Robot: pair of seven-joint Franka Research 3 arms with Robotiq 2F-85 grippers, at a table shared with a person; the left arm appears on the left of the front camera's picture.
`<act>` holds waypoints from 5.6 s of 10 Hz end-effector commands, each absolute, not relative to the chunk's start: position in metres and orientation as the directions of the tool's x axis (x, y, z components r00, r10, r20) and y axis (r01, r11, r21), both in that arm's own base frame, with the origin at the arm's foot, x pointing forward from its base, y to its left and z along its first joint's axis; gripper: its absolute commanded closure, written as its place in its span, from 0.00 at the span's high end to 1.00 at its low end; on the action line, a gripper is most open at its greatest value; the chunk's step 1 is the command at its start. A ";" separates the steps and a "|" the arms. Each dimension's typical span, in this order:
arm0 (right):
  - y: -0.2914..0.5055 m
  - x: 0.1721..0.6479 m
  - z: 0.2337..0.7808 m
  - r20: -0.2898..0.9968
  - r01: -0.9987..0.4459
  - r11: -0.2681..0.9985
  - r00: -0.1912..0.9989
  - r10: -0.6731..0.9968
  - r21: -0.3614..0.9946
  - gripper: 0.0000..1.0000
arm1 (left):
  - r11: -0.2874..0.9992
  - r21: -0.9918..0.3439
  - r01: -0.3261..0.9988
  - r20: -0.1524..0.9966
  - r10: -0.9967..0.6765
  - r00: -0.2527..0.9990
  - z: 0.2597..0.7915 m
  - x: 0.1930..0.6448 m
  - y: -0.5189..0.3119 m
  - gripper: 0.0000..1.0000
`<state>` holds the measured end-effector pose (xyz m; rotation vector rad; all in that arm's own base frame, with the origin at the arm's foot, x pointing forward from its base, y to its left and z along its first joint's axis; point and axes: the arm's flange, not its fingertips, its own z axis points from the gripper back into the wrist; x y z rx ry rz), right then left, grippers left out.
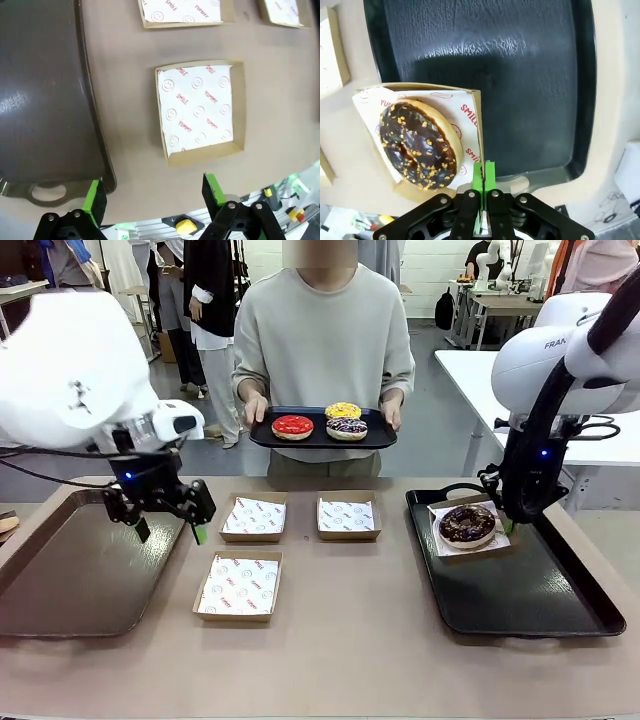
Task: Individually package the donuts and arrange them on the tray.
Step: Place the picked Paper togo box on the Handle tray while simultaneously picking up another Paper togo box from the table with the other hand.
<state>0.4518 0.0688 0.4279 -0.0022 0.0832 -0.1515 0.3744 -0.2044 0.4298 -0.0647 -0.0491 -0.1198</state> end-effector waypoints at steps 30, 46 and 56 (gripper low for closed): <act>0.063 0.429 0.362 -0.173 0.066 0.997 0.982 -0.073 -0.045 0.01 | 0.999 0.008 0.048 0.014 -0.048 0.999 0.323 0.402 -0.241 1.00; 0.033 0.403 0.416 -0.154 0.156 0.971 0.980 -0.129 0.179 1.00 | 0.998 -0.031 0.055 -0.015 -0.055 0.998 0.368 0.403 -0.242 0.00; -0.193 0.289 0.437 0.047 0.121 0.401 0.922 -0.384 0.908 1.00 | 0.996 -0.087 0.002 0.126 0.009 0.992 0.514 0.512 -0.296 0.00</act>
